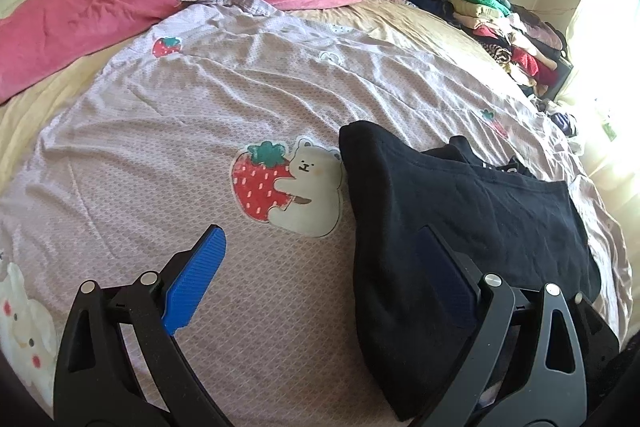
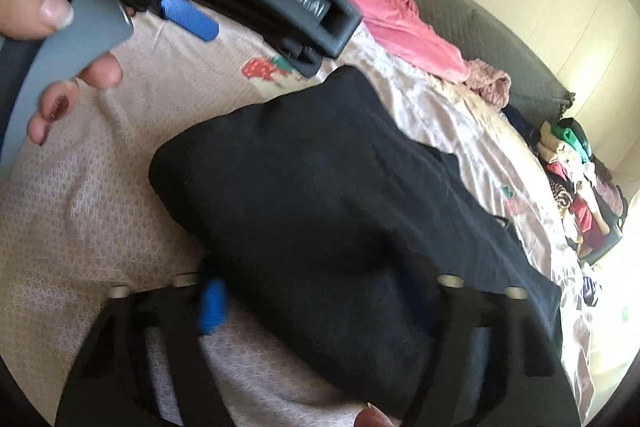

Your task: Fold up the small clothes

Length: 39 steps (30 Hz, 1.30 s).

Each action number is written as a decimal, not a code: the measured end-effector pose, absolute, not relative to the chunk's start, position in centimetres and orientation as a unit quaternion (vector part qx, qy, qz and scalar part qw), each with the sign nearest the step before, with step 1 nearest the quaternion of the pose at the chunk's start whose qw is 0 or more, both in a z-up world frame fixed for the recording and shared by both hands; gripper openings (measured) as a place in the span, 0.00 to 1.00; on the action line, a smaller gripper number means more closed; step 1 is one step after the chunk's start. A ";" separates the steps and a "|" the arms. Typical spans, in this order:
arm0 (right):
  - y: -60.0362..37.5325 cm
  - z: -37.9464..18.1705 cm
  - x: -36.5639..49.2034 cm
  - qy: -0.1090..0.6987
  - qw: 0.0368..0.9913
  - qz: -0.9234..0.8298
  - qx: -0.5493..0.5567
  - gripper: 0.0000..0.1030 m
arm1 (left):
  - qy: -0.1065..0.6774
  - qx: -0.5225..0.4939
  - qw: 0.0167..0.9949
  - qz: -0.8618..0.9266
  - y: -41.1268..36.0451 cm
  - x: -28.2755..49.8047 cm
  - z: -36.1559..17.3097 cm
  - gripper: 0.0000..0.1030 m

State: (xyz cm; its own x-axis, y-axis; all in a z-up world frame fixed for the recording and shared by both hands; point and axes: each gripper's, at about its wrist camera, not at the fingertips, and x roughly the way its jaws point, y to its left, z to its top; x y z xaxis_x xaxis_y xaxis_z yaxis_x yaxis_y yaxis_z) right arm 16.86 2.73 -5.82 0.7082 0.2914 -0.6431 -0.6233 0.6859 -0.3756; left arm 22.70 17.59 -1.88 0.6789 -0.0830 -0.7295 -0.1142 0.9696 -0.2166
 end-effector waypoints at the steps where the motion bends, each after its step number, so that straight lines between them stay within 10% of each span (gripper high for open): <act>1: 2.3 -5.4 16.8 0.279 0.878 0.270 -0.281 0.35 | 0.402 -0.135 0.905 0.002 17.6 23.0 -2.0 0.87; 5: 0.2 -3.8 17.8 0.283 0.890 0.287 -0.212 0.13 | 0.406 -0.203 0.890 -0.042 17.7 24.3 -2.3 0.87; 13: -0.9 -3.2 17.2 0.268 0.897 0.296 -0.188 0.10 | 0.451 -0.264 0.847 -0.098 15.3 27.0 -5.1 0.84; 16: -1.5 -3.2 16.9 0.264 0.902 0.296 -0.173 0.09 | 0.457 -0.267 0.842 -0.105 14.3 27.2 -5.4 0.52; 22: -3.0 -2.8 15.2 0.247 0.913 0.284 -0.156 0.07 | 0.442 -0.245 0.856 -0.109 11.7 26.9 -3.5 0.24; 39: -14.1 2.0 13.0 0.185 0.955 0.228 -0.032 0.06 | 0.393 -0.161 0.893 -0.150 0.1 25.2 5.3 0.22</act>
